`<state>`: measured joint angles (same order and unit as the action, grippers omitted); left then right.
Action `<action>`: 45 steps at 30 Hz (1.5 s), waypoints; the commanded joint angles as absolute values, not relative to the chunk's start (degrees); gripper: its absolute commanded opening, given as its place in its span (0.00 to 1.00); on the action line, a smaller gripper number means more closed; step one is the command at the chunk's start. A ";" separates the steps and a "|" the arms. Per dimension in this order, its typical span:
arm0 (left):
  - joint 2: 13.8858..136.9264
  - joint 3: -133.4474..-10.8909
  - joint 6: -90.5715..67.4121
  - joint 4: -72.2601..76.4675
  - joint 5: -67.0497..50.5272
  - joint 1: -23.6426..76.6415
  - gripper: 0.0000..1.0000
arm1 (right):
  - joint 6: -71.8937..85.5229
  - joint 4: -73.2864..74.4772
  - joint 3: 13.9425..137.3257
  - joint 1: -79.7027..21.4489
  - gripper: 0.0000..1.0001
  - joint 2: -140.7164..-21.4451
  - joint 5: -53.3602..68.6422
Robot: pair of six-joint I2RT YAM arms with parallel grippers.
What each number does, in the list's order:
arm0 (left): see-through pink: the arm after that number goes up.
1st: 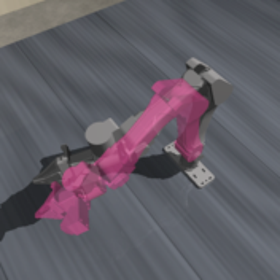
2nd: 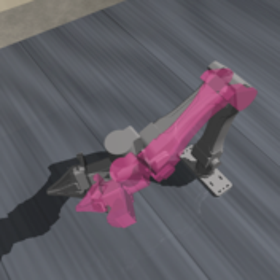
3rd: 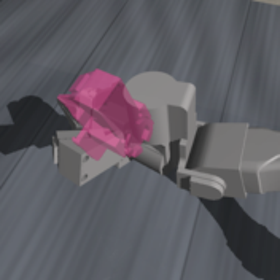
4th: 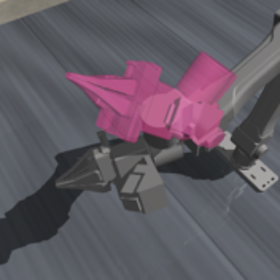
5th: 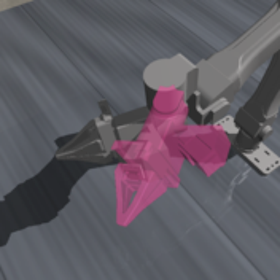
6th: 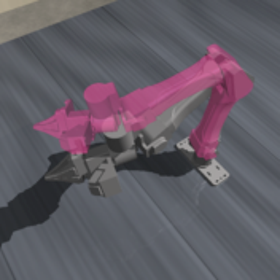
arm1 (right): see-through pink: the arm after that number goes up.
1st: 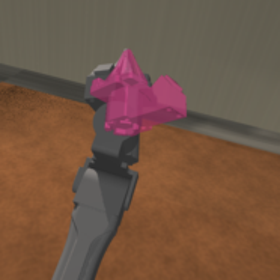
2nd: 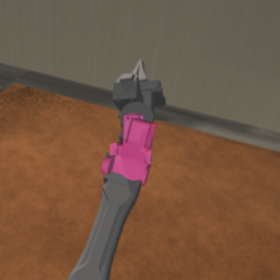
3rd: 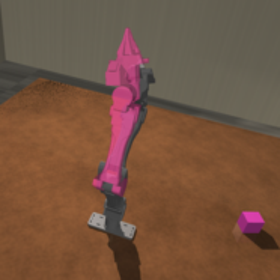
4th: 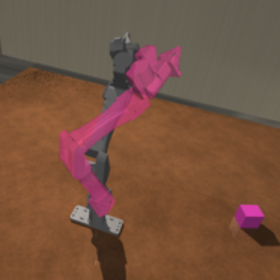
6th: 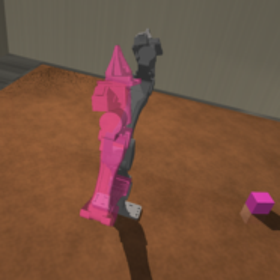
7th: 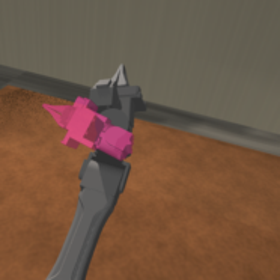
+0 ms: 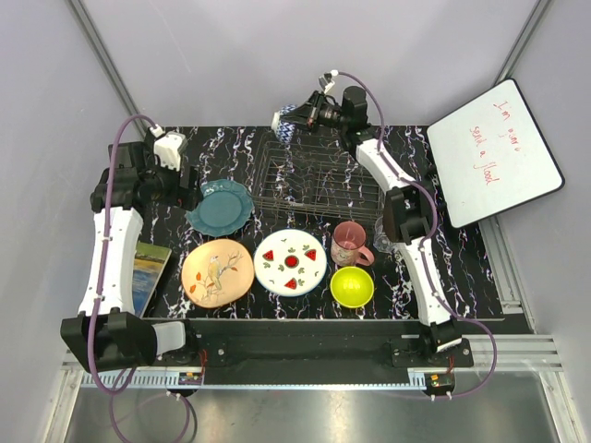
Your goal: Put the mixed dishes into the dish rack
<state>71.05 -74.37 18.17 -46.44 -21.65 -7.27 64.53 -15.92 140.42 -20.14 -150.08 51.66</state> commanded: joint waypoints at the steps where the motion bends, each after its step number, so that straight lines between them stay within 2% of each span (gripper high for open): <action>1: 70.84 -75.94 18.37 -44.82 -24.34 -8.00 0.99 | 60.12 -14.68 140.80 -20.83 0.00 -149.85 49.83; 10: 71.10 -74.36 18.54 -44.82 -24.43 -8.17 0.99 | 63.37 -16.96 141.50 -21.01 0.00 -153.72 49.66; 14: 71.28 -74.53 18.54 -44.74 -24.43 -8.35 0.99 | 62.32 -16.88 137.56 -21.53 0.00 -153.02 48.43; 24: 71.28 -74.62 18.98 -44.82 -24.08 -8.35 0.99 | 53.19 -7.40 133.86 -24.87 0.00 -152.41 45.88; 27: 71.28 -74.44 18.98 -44.74 -24.17 -8.35 0.99 | 50.63 -5.80 131.40 -25.66 0.05 -151.00 44.66; 30: 71.19 -74.36 18.99 -44.82 -24.17 -8.35 0.99 | 50.01 -5.54 129.20 -25.58 0.36 -149.94 44.30; 32: 71.19 -74.62 19.16 -44.82 -24.08 -8.35 0.99 | 49.31 -4.75 128.59 -25.66 0.64 -149.24 43.95; 34: 71.28 -74.62 19.25 -45.00 -24.08 -8.52 0.99 | 47.47 -3.43 127.28 -25.66 0.70 -147.75 43.24; 38: 71.54 -74.97 19.51 -45.26 -24.43 -8.70 0.99 | 42.73 -0.45 125.34 -25.75 0.92 -144.24 40.96; 40: 71.54 -75.15 19.34 -45.53 -24.78 -8.88 0.99 | 41.14 1.47 123.32 -25.66 0.98 -140.91 39.03; 45: 71.02 -75.15 19.95 -46.23 -24.70 -8.96 0.99 | 33.68 8.33 121.90 -25.75 1.00 -132.39 33.33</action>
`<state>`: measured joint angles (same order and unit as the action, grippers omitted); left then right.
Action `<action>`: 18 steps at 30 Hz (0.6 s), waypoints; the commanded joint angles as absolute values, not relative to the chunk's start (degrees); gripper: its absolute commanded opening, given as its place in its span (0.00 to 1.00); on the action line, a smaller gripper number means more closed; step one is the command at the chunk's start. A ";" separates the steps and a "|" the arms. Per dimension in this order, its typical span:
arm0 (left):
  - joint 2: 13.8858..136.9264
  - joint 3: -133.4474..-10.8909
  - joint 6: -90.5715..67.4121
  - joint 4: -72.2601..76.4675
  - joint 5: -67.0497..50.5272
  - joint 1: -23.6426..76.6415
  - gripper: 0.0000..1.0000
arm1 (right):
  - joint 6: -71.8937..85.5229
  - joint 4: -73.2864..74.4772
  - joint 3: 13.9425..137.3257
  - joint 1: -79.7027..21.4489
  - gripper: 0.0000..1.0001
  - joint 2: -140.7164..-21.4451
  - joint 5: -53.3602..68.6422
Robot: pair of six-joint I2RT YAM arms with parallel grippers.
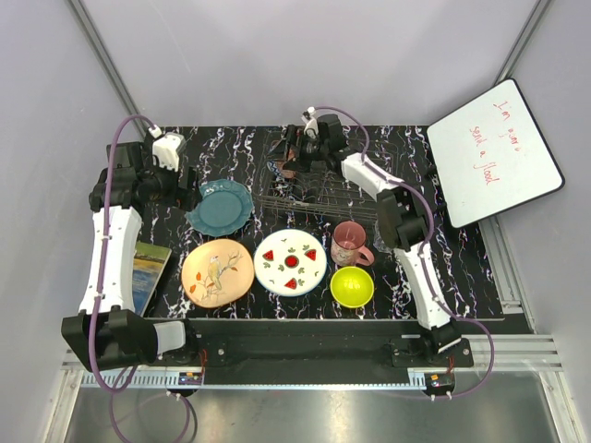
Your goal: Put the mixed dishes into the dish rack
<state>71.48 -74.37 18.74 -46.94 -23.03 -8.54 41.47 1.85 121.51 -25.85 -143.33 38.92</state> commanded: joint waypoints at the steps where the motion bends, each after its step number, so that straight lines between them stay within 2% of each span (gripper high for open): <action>1: 70.84 -75.06 20.21 -46.40 -24.70 -9.05 0.99 | 32.36 10.09 121.99 -25.66 1.00 -131.41 32.18; 7: 70.14 -74.71 20.48 -46.76 -24.70 -9.40 0.99 | 24.97 22.30 127.69 -26.01 1.00 -128.67 26.12; 10: 69.79 -74.27 21.00 -46.85 -24.17 -9.40 0.99 | 14.54 36.51 132.88 -31.00 0.99 -125.00 5.89; 11: 69.87 -73.92 21.09 -46.93 -23.65 -9.49 0.99 | 8.24 36.30 131.41 -33.29 1.00 -122.28 -16.56; 12: 69.87 -73.83 21.18 -46.93 -23.56 -9.58 0.99 | 5.65 34.04 124.96 -36.53 1.00 -115.64 -22.61; 13: 69.87 -73.74 21.53 -46.85 -23.47 -9.49 0.99 | 4.41 30.36 121.50 -37.00 1.00 -112.27 -25.81; 16: 70.22 -73.74 21.97 -46.93 -23.73 -9.75 0.99 | 13.86 32.07 107.53 -35.95 1.00 -98.83 -29.79; 18: 70.93 -74.09 21.89 -46.85 -24.08 -9.76 0.99 | 10.74 33.65 98.14 -36.30 0.86 -88.66 -21.91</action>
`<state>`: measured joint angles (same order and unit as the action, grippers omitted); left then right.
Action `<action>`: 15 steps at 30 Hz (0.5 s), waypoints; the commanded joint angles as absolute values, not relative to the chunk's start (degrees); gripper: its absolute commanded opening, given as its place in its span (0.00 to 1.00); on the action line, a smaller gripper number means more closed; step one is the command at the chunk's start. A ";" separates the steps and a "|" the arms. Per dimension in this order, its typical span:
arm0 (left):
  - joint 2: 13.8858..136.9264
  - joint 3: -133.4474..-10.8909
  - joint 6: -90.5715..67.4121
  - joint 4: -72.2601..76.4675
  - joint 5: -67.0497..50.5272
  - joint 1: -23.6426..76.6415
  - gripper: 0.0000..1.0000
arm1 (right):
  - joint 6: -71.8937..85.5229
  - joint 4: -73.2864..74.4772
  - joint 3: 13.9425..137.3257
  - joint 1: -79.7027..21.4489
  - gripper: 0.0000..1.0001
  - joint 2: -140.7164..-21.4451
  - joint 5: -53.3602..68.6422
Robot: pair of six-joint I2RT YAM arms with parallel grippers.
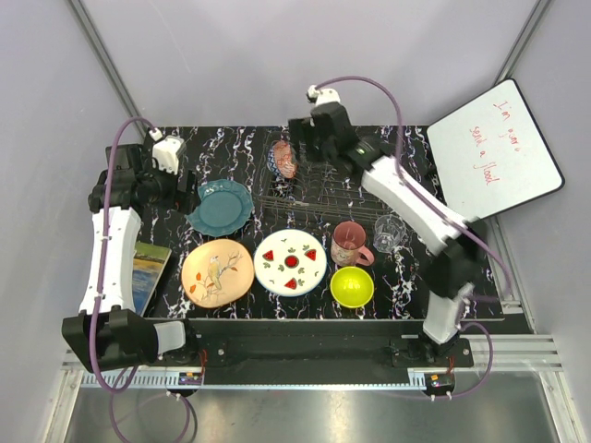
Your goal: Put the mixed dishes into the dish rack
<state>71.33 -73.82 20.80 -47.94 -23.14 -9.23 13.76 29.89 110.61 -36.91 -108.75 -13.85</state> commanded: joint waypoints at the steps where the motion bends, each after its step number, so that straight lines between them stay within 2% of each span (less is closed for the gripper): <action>1: 71.19 -74.27 21.62 -46.85 -24.34 -9.76 0.99 | 10.37 38.62 95.91 -39.26 0.84 -85.98 -23.36; 2: 71.54 -74.70 21.53 -46.76 -24.52 -9.76 0.99 | 9.76 41.89 94.15 -41.46 0.79 -84.13 -28.16; 3: 71.80 -75.06 21.45 -46.84 -24.78 -9.76 0.99 | 9.76 45.49 90.82 -44.44 0.80 -81.59 -31.34; 5: 71.98 -75.76 21.27 -46.85 -25.22 -9.76 0.99 | 14.13 58.14 88.69 -51.46 0.86 -80.51 -34.62; 7: 72.33 -76.38 21.36 -46.85 -25.22 -9.76 0.99 | 21.48 67.53 87.28 -54.04 0.87 -80.24 -31.48; 10: 72.07 -77.34 21.01 -46.84 -25.23 -9.76 0.99 | 28.54 73.19 86.49 -57.12 0.85 -80.77 -24.27; 15: 70.49 -75.59 21.79 -46.85 -25.14 -9.76 0.99 | 32.17 76.11 80.52 -58.18 0.84 -82.35 -19.17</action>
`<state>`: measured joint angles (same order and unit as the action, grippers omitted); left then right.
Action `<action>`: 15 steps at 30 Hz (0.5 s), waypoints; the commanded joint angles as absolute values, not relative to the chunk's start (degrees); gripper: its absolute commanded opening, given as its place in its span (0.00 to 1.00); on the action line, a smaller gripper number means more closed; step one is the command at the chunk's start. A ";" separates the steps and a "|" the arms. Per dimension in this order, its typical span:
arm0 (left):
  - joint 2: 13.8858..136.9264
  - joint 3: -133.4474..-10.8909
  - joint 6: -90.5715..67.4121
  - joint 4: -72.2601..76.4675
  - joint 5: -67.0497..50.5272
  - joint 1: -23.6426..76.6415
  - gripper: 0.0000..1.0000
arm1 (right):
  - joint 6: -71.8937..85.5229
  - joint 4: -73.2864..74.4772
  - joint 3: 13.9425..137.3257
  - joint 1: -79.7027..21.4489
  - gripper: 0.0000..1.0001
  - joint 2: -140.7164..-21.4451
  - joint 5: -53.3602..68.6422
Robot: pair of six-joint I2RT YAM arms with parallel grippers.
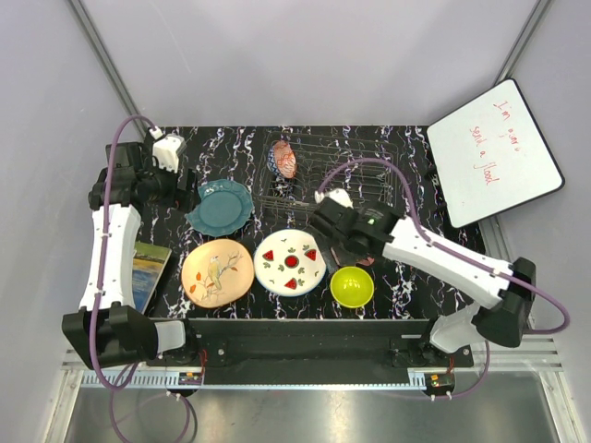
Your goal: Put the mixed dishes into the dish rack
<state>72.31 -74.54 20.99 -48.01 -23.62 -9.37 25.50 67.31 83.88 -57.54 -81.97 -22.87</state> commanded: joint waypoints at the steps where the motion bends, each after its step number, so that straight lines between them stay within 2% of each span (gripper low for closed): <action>1: 70.05 -74.80 21.88 -46.85 -25.14 -9.76 0.99 | 33.21 75.94 79.72 -58.27 0.85 -82.70 -18.55; 15: 70.84 -75.49 22.15 -46.84 -25.40 -9.84 0.99 | 33.76 64.26 66.97 -63.19 0.83 -86.13 -11.69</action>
<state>71.24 -74.08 21.50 -48.01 -23.77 -9.45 33.78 68.88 68.01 -62.52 -85.52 -13.37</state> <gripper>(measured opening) 0.987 0.830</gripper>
